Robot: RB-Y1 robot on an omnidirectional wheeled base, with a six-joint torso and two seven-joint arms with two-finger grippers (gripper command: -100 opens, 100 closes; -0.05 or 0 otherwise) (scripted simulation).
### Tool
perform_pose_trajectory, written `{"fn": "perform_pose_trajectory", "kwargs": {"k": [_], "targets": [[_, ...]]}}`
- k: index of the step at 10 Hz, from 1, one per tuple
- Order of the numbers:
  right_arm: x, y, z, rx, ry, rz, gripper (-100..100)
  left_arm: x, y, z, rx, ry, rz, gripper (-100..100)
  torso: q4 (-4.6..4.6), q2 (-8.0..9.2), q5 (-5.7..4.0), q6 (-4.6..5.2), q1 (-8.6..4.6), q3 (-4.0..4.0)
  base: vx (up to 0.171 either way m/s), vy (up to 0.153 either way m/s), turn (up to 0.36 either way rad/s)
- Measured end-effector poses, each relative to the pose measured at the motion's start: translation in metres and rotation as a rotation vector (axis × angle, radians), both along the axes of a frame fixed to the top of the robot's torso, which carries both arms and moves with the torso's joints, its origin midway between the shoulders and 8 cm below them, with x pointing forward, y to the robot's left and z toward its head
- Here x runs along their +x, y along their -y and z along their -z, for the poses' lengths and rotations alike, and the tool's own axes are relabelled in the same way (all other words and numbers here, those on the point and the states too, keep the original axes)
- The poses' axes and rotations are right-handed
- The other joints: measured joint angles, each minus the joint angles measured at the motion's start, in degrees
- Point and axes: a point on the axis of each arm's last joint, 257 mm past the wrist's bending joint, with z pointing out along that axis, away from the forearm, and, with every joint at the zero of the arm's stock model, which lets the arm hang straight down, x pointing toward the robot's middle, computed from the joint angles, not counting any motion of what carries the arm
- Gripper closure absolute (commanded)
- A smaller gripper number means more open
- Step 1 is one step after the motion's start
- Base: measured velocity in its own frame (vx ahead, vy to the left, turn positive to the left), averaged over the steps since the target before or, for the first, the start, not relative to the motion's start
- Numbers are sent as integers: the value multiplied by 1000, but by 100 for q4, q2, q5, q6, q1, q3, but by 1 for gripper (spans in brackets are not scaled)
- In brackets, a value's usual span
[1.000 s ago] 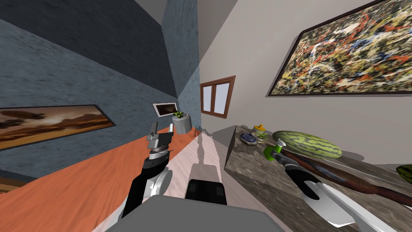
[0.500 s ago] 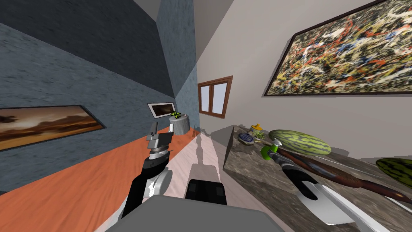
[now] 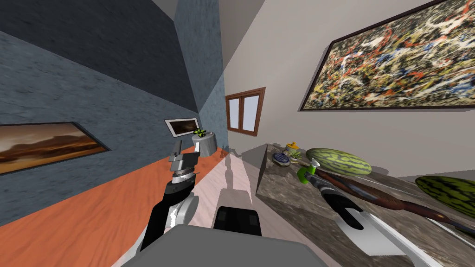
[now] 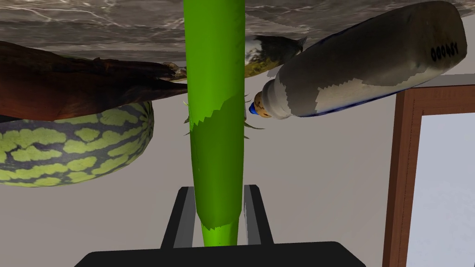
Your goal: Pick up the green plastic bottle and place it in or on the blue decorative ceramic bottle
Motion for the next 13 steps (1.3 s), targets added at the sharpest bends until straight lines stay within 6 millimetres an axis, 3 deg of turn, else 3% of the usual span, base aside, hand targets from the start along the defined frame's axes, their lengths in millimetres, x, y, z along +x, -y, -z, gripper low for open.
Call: {"fn": "perform_pose_trajectory", "kwargs": {"k": [6,7,8,13], "targets": [[1,-33,-1,7,-7,-47,100,0,0,0,0,0,0,0,0,3,0,-1,4,1,28,-13,-51],[2,-34,-2,4,-8,-48,0,0,0,0,0,0,0,0,0,7,0,1,6,3,0,0,0],[2,-34,-2,4,-8,-48,100,0,0,0,0,0,0,0,1,10,1,2,7,5,36,14,25],[-2,-16,-47,-23,10,-22,100,0,0,0,0,0,0,0,0,-7,5,5,13,-3,55,9,8]]}}
